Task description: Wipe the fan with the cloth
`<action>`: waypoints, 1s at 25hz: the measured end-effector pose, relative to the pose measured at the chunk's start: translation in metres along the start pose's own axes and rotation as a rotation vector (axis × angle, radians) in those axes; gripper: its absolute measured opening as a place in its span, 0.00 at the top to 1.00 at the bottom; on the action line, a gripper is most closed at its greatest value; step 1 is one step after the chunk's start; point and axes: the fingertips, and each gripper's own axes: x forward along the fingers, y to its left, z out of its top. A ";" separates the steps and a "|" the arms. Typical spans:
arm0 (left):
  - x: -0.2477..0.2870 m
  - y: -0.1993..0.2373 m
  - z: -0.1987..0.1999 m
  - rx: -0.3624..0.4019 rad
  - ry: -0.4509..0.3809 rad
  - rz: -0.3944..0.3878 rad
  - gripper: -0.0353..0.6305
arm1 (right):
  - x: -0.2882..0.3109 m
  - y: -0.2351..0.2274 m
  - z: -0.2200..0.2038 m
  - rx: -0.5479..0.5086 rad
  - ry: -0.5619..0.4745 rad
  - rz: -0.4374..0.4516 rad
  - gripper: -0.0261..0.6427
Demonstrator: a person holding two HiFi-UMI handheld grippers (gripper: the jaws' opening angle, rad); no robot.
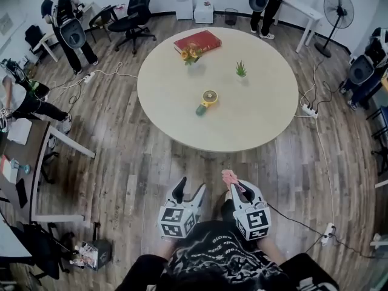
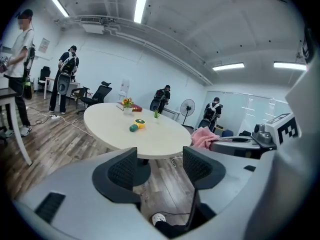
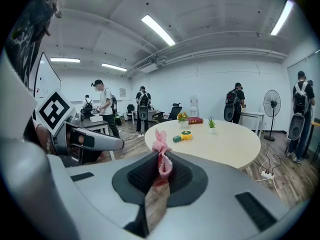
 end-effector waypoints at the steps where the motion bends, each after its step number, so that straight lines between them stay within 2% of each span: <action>1: 0.010 -0.002 0.005 -0.002 -0.003 0.013 0.50 | 0.006 -0.012 0.005 -0.002 -0.004 0.012 0.90; 9: 0.085 -0.017 0.044 -0.007 -0.021 0.119 0.50 | 0.051 -0.097 0.033 0.011 -0.012 0.126 0.90; 19: 0.154 -0.021 0.066 -0.060 -0.063 0.281 0.50 | 0.094 -0.170 0.054 -0.002 -0.004 0.293 0.90; 25: 0.173 -0.004 0.077 -0.055 -0.052 0.342 0.50 | 0.121 -0.190 0.057 0.024 0.025 0.314 0.90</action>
